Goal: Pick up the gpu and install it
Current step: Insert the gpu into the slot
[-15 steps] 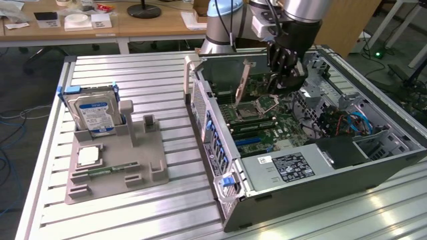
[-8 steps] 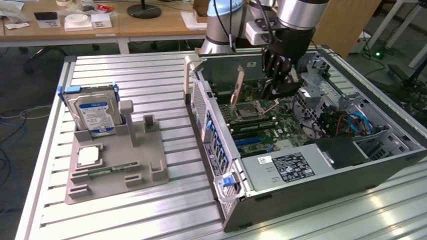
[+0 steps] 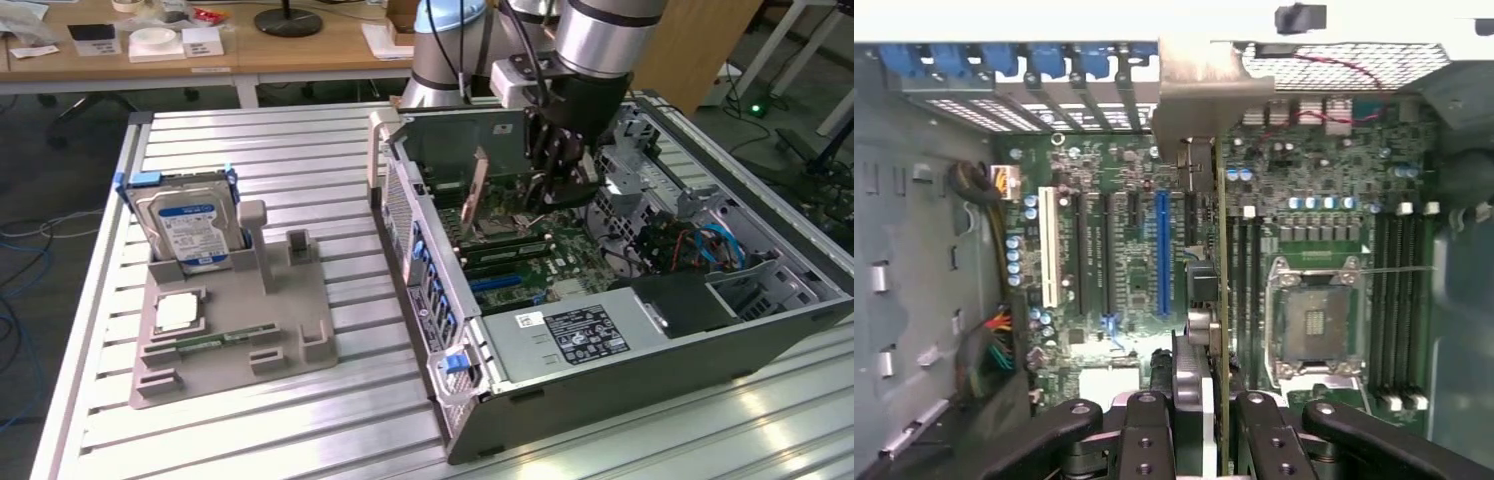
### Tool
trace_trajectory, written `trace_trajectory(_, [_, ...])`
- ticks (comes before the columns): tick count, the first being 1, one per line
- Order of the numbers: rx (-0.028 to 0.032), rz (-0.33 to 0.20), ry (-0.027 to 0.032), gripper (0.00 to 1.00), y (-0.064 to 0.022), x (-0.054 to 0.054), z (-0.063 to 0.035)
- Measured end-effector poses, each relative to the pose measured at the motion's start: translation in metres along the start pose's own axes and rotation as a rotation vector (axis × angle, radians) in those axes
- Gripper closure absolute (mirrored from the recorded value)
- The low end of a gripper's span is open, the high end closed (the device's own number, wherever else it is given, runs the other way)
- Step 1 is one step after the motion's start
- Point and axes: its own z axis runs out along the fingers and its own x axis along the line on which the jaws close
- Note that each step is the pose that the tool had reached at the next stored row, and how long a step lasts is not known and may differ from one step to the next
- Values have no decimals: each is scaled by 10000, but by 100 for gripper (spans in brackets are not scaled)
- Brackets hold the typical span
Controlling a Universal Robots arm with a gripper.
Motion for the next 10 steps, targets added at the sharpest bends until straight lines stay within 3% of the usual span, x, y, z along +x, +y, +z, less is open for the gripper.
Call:
trace_trajectory(2, [3,-2,94,71,5,31,9])
trace_trajectory(4, [3,-3,147,71,12,40,30])
trace_trajectory(10, [4,-4,159,71,47,44,138])
